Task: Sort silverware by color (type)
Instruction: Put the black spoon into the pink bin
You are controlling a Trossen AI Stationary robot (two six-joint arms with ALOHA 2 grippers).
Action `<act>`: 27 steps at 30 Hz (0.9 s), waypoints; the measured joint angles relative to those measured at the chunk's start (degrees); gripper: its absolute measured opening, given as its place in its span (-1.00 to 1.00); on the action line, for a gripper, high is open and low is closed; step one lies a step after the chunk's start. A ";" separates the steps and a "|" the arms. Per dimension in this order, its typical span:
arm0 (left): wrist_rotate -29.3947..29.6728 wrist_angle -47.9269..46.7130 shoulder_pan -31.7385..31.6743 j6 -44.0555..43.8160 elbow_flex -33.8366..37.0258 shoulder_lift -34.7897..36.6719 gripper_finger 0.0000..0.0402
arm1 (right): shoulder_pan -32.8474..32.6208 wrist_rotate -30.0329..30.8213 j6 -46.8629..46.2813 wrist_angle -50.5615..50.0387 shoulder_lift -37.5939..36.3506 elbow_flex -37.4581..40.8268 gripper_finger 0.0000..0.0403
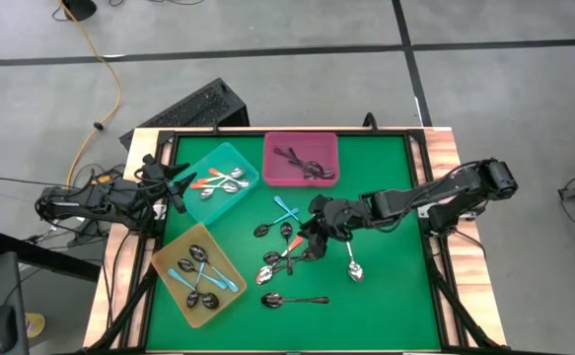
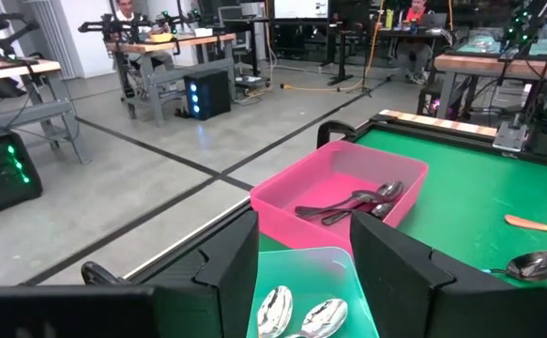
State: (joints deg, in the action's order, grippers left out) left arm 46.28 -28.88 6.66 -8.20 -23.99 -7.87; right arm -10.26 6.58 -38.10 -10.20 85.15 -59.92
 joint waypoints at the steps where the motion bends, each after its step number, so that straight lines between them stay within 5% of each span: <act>1: 0.01 0.00 0.00 0.00 0.00 0.00 -0.21 | 0.00 0.78 0.80 0.05 0.17 0.00 -0.39; 27: 0.00 0.00 0.00 0.02 0.00 -0.01 -0.21 | 3.04 2.39 3.63 -4.66 8.70 -0.02 -0.39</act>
State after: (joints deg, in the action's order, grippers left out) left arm 46.28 -28.88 6.66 -8.19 -23.99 -7.88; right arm -7.22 8.97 -34.47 -14.86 93.85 -59.94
